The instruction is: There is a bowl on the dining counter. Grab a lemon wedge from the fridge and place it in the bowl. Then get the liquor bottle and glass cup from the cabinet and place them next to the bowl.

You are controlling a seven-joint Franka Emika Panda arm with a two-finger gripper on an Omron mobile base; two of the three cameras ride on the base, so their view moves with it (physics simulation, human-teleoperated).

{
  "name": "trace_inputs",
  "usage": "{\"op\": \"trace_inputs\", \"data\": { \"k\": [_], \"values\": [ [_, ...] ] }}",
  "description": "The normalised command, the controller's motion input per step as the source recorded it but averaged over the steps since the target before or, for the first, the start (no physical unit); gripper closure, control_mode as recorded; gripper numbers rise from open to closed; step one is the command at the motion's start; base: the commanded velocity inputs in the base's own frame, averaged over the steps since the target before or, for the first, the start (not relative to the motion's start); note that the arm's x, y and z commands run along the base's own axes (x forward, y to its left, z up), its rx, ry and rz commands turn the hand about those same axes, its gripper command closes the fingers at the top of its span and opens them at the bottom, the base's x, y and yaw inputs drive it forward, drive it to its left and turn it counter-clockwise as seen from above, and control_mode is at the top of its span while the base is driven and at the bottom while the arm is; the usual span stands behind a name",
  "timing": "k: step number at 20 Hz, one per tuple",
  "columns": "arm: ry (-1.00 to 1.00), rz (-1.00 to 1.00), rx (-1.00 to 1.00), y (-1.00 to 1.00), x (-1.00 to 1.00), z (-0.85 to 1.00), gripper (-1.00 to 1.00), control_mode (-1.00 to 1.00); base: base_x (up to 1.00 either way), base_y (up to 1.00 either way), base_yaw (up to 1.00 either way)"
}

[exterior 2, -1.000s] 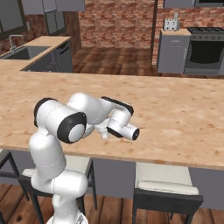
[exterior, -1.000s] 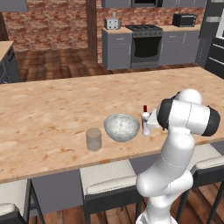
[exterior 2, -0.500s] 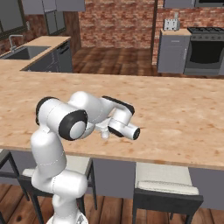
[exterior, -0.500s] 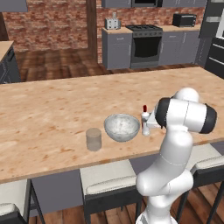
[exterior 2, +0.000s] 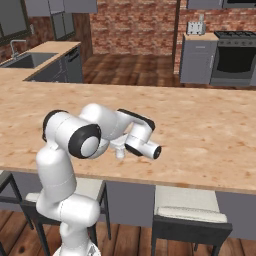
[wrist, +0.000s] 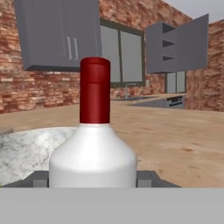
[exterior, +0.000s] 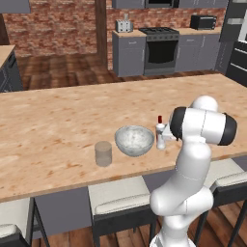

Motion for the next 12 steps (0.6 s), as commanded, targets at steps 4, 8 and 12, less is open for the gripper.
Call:
{"op": "trace_inputs", "data": {
  "k": [4, 8, 12],
  "values": [
    [0.00, 0.00, 0.00, 0.00, -0.02, -0.14, -1.00, -1.00, 0.00, 0.00, 0.00],
    [-0.01, 0.00, 0.00, -0.14, -0.16, -0.04, -1.00, -1.00, 0.00, 0.00, 0.00],
    [-0.06, 0.00, 0.00, -0.27, -0.33, 0.00, -1.00, -1.00, 0.00, 0.00, 0.00]
  ]
}}
